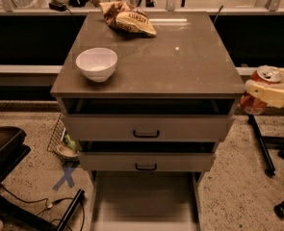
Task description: Place coke can into bottom drawer
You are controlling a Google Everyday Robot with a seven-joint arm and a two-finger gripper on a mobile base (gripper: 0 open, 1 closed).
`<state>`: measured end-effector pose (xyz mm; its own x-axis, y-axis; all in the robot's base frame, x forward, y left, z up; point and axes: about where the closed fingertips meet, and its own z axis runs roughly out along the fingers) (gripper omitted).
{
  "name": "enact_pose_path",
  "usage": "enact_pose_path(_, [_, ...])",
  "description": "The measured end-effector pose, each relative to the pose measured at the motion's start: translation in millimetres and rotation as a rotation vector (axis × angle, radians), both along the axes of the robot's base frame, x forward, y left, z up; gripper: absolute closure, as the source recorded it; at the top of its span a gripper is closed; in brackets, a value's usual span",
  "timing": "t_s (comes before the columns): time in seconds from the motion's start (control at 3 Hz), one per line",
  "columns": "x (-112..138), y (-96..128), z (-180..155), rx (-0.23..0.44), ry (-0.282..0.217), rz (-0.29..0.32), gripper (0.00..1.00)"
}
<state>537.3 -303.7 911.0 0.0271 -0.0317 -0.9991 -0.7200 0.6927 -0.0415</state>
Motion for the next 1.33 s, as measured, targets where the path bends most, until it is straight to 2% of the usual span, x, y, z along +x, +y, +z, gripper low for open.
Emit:
enact_pose_path(0.33, [-28, 28, -51, 0.086, -0.008, 0.068, 1.00])
enact_pose_path(0.67, [-69, 59, -107, 0.126, -0.046, 0.161, 1.00])
enact_pose_path(1.0, [-109, 101, -179, 0.058, -0.117, 0.286, 1.00])
enact_pose_path(1.33, [-123, 137, -249, -0.049, -0.169, 0.382, 1.00])
